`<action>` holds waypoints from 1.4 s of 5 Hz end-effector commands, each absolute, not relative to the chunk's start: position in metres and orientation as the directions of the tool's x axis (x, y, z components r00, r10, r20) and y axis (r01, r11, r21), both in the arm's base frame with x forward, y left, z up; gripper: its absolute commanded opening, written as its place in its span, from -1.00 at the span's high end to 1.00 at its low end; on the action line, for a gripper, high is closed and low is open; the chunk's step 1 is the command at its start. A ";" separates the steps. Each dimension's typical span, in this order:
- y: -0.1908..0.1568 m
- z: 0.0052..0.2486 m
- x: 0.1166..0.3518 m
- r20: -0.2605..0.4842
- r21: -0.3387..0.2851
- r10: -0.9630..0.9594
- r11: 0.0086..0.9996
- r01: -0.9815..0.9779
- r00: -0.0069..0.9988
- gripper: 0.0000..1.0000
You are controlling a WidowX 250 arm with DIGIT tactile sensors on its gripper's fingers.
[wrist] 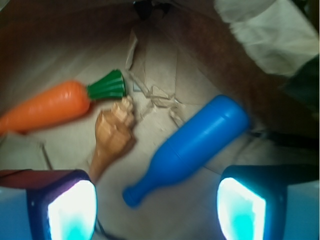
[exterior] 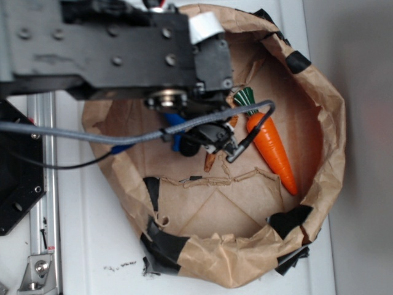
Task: Grab the blue bottle.
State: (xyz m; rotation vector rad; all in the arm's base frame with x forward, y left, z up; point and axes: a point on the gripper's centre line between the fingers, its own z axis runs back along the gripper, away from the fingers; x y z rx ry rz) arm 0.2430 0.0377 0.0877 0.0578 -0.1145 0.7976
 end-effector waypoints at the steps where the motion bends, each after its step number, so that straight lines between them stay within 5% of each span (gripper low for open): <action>1: 0.061 0.040 0.238 0.132 -0.050 0.794 0.604 -0.796 0.594 -1.00; 4: 0.094 0.016 0.221 0.090 -0.045 0.754 0.656 -0.753 0.651 -1.00; 5: 0.091 0.040 0.250 0.088 -0.103 0.641 0.767 -0.633 0.762 1.00; 6: 0.047 0.091 0.284 0.115 -0.136 0.462 0.884 -0.447 0.879 1.00; 7: 0.000 0.142 0.293 0.193 -0.130 0.347 0.936 -0.326 0.918 1.00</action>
